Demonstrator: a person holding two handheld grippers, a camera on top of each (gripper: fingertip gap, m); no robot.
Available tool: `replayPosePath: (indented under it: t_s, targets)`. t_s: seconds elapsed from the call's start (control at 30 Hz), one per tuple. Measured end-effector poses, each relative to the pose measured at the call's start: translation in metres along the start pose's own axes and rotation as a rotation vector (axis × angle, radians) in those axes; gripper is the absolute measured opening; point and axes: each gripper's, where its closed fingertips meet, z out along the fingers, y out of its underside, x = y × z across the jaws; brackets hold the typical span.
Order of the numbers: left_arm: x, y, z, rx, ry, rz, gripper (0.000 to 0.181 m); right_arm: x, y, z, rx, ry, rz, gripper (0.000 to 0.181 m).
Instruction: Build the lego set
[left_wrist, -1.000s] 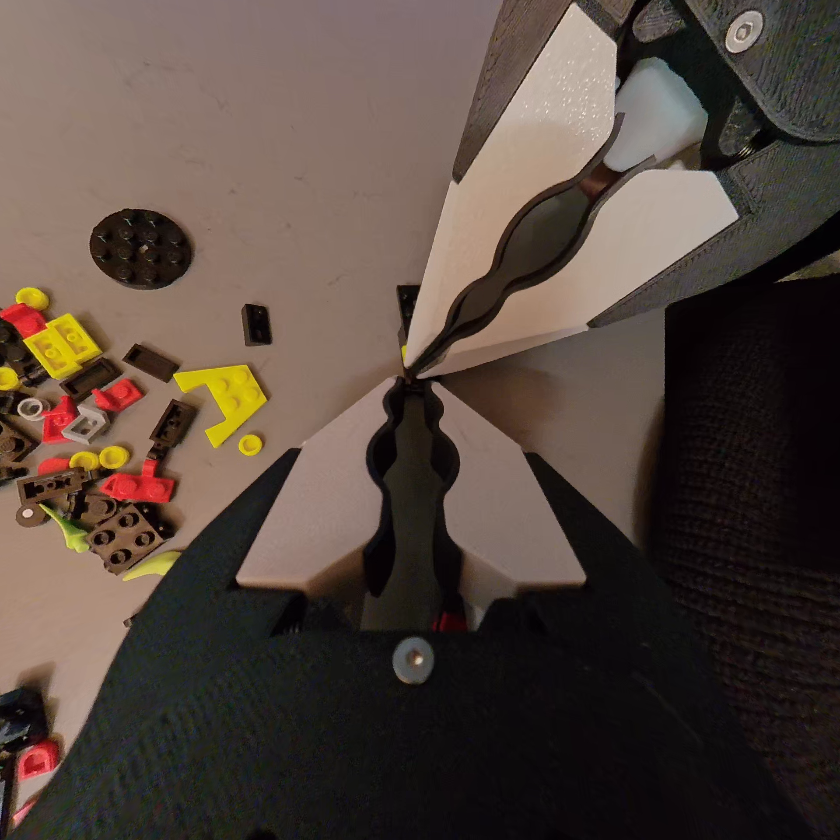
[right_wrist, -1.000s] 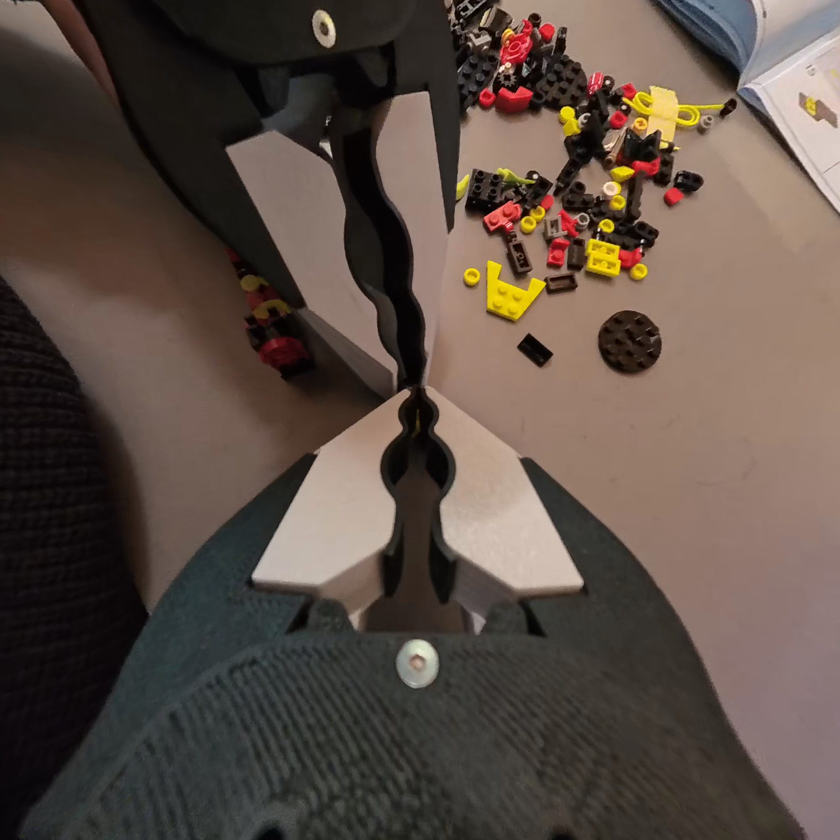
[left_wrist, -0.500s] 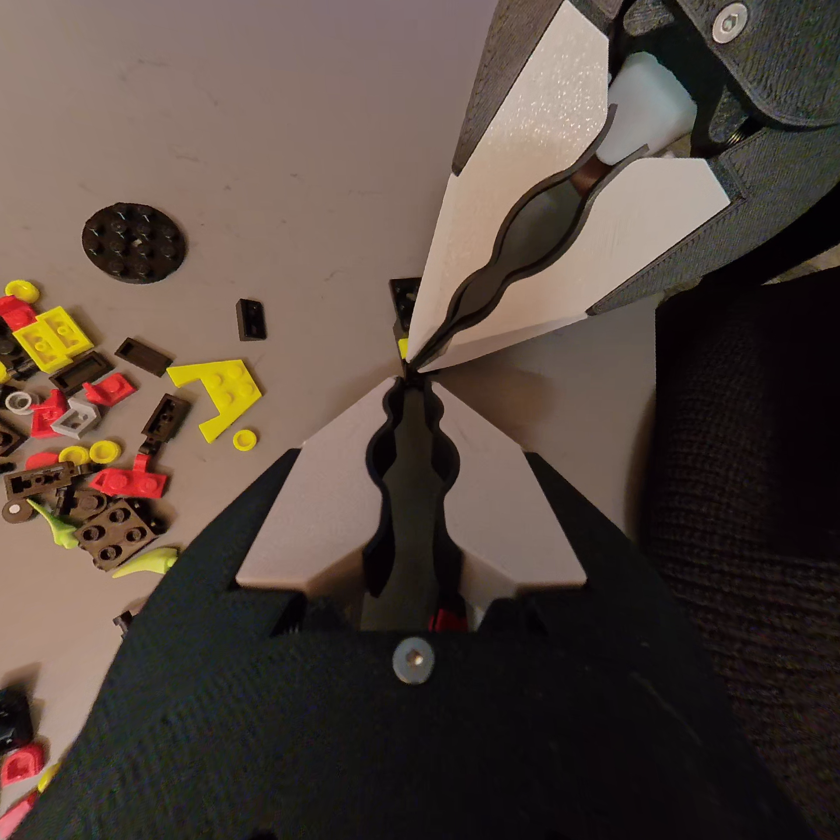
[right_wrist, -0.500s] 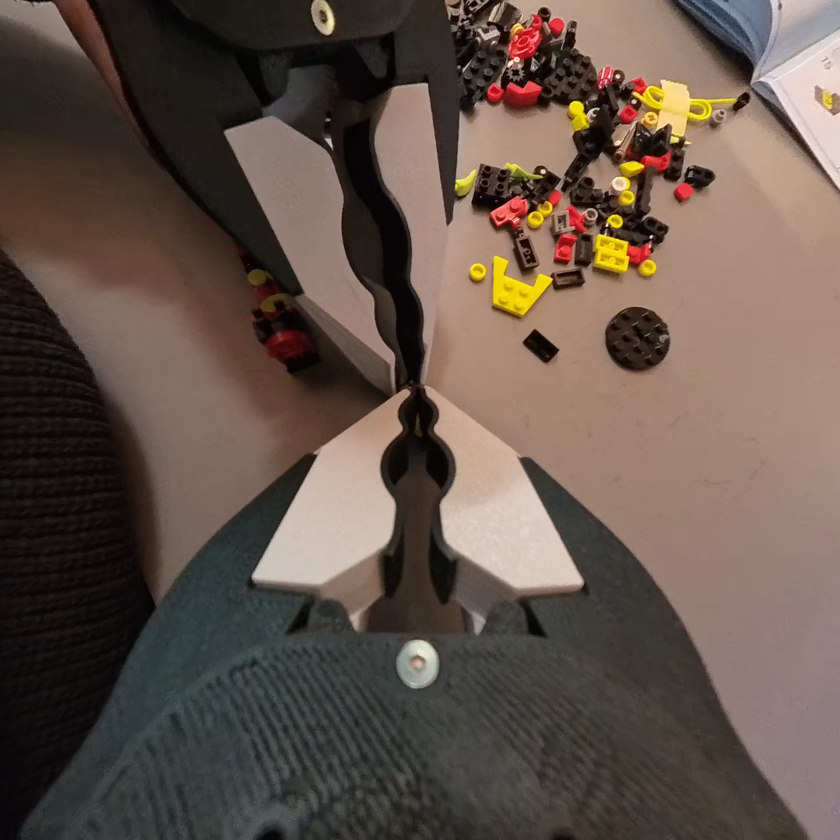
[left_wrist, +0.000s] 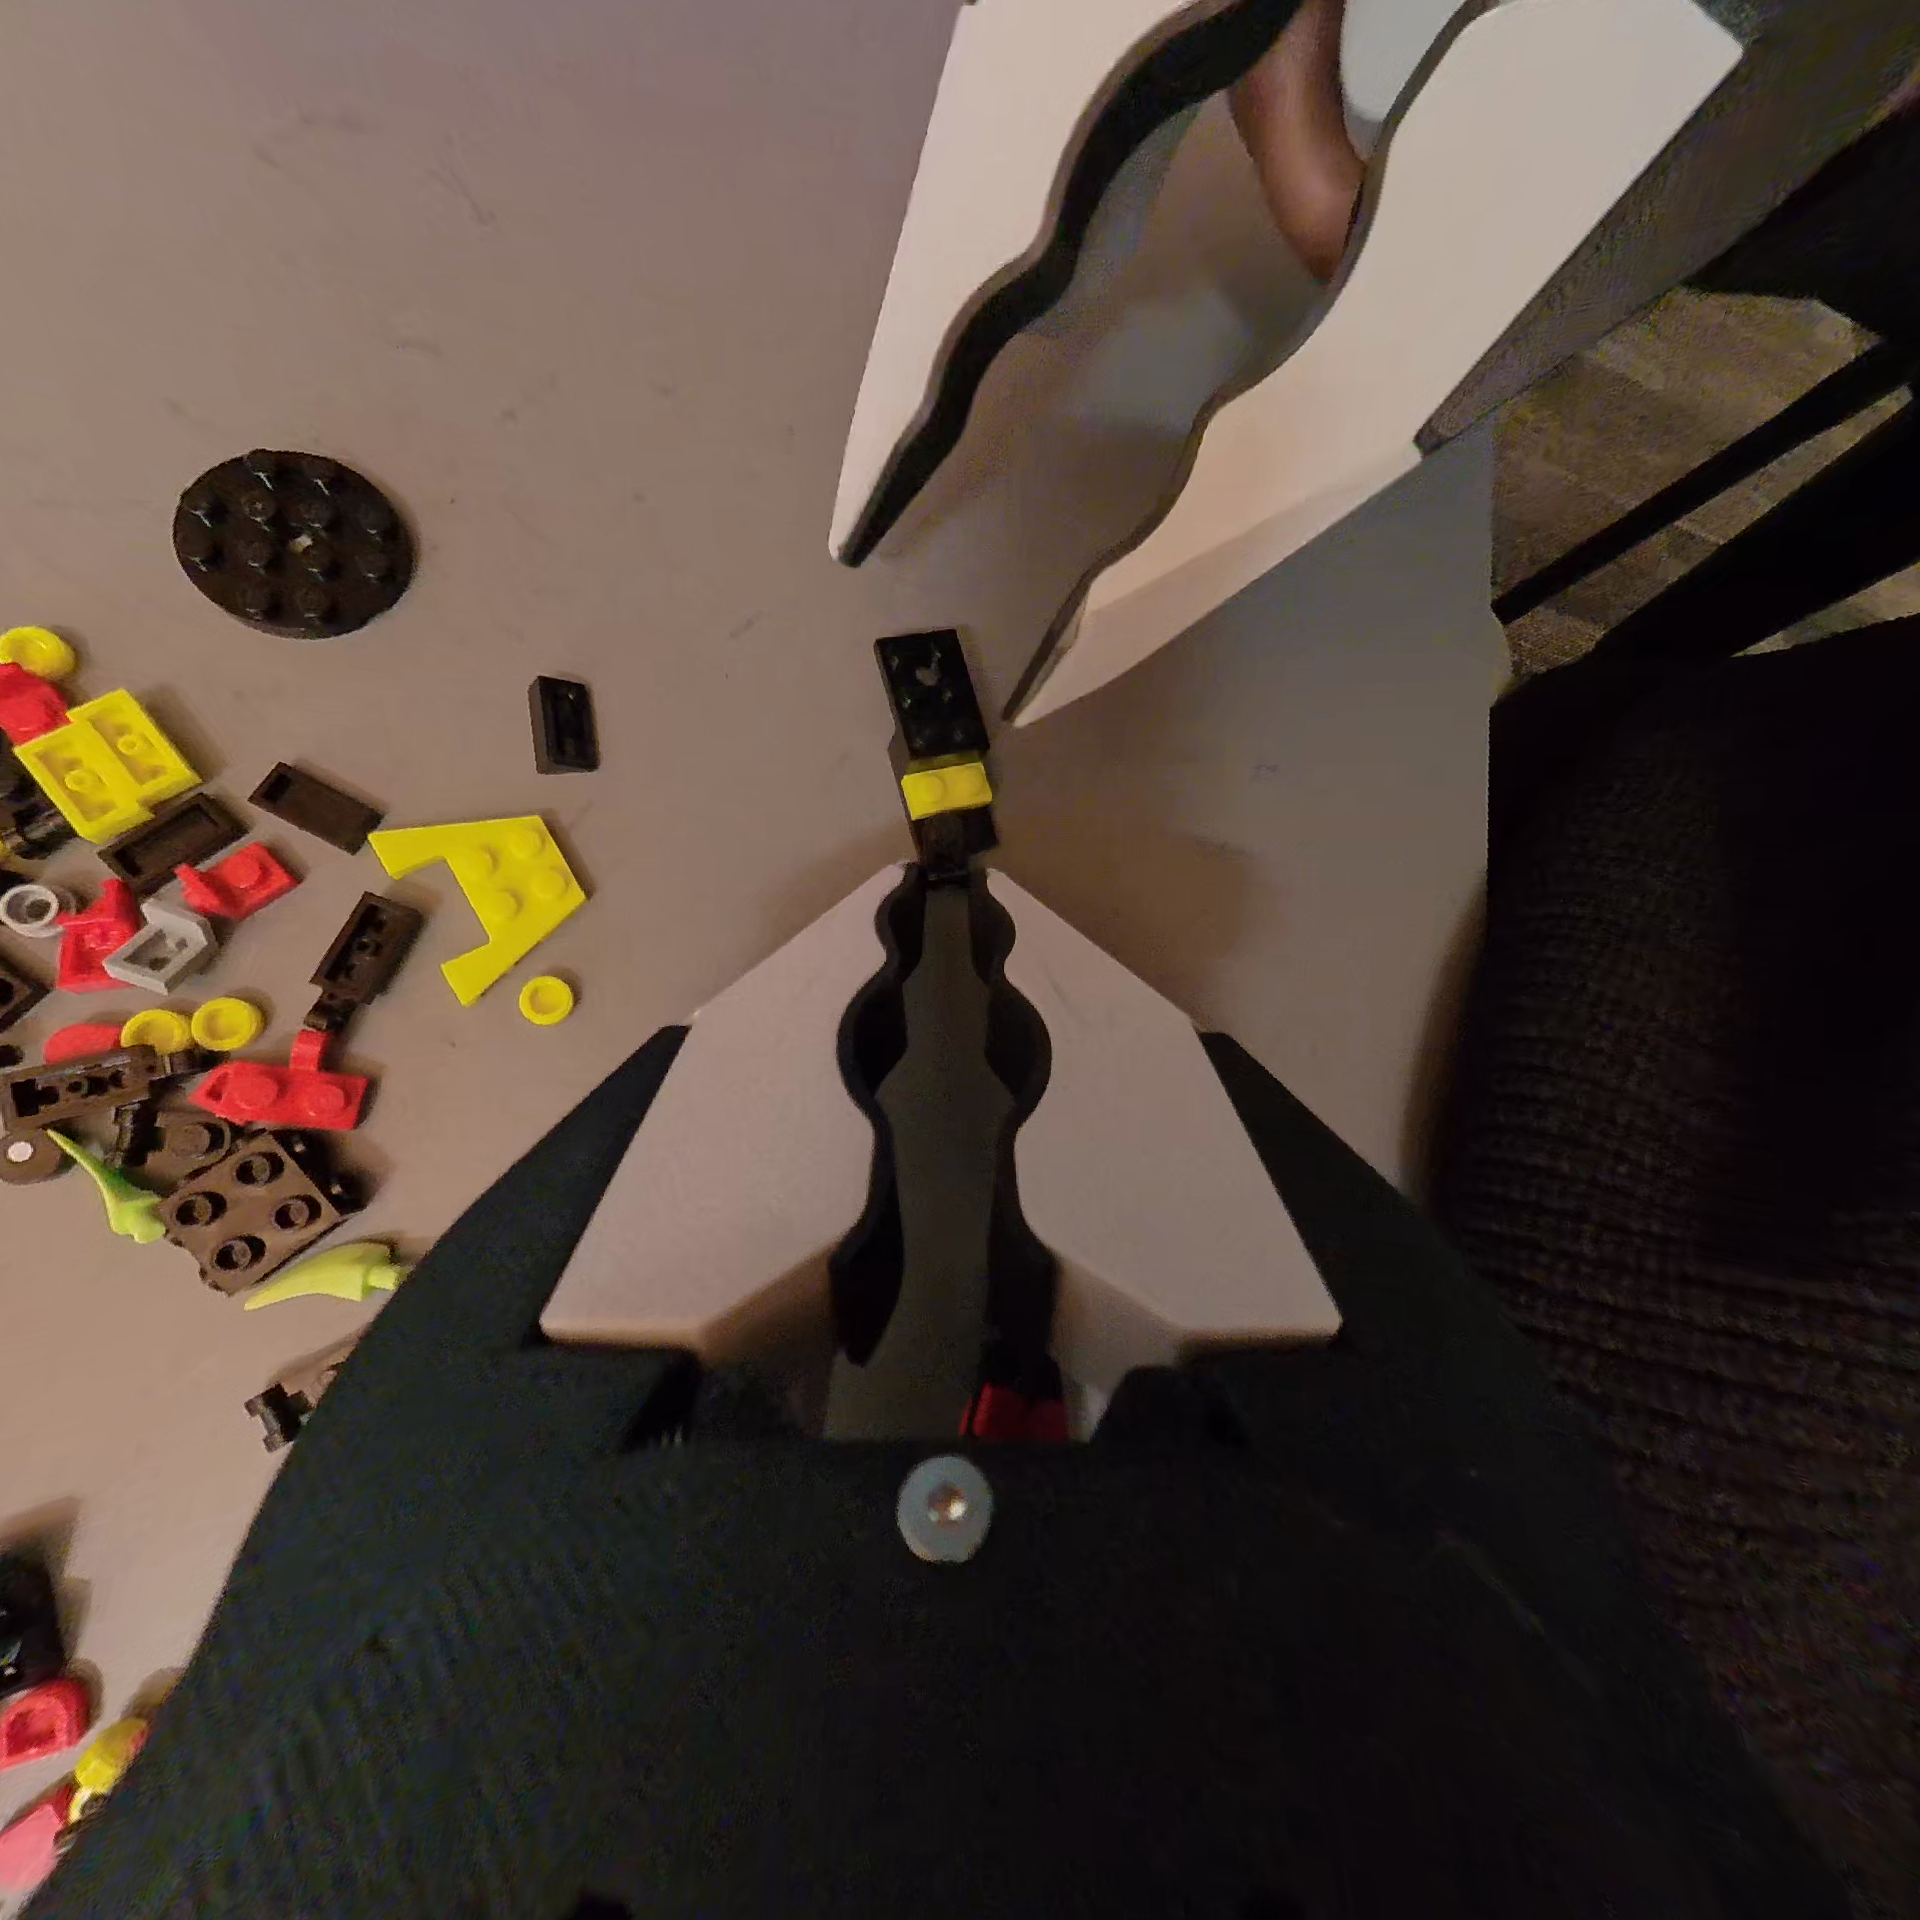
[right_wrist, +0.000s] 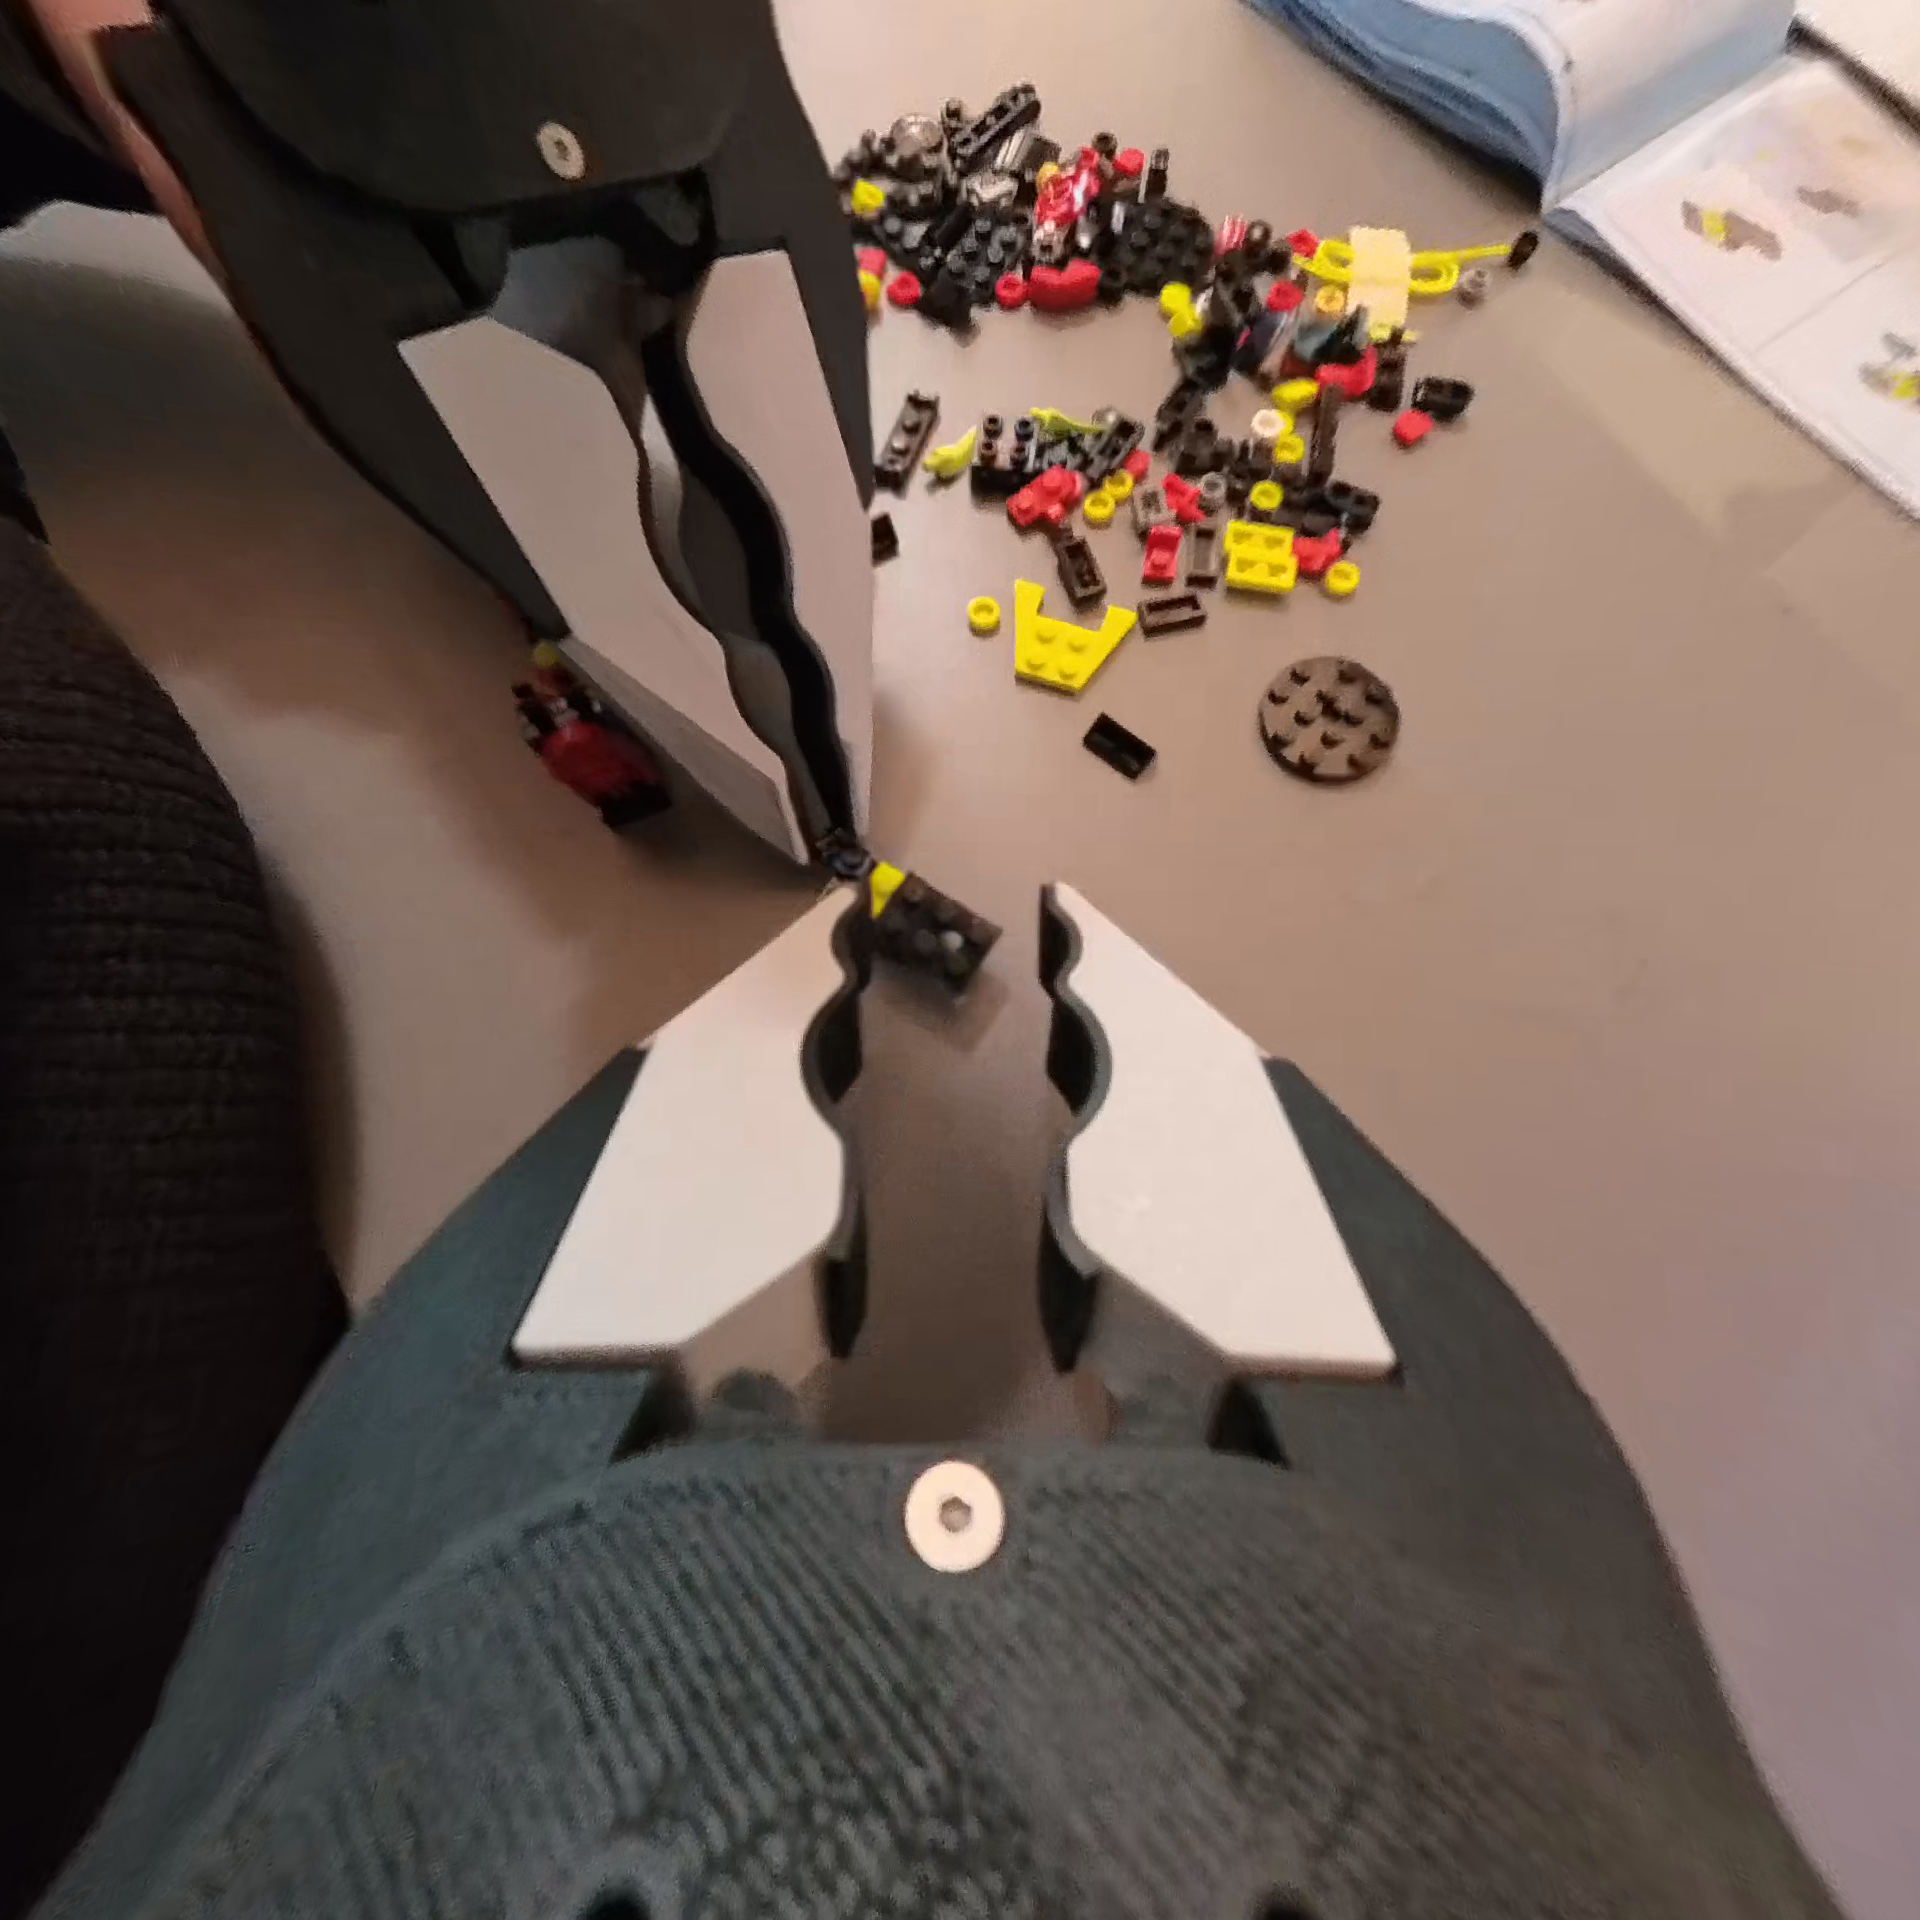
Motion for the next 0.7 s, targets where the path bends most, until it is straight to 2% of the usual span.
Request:
replayPosePath:
  t_s: [0.1,0.27,0.43,0.7]
  targets:
    - [0.000,0.000,0.000,-0.005,-0.009,-0.005,0.008,0.000,0.010,0.002,-0.036,-0.032,0.048,0.038]
    - [-0.001,0.000,0.000,-0.020,-0.023,-0.018,0.007,-0.003,0.023,0.008,-0.116,-0.034,0.057,0.036]
    - [-0.003,0.001,0.000,-0.024,-0.033,-0.024,0.007,-0.013,0.025,0.006,-0.127,-0.100,0.075,0.028]
    - [-0.005,0.000,-0.005,-0.024,-0.042,-0.019,0.007,-0.019,0.022,0.002,-0.117,-0.132,0.090,0.027]
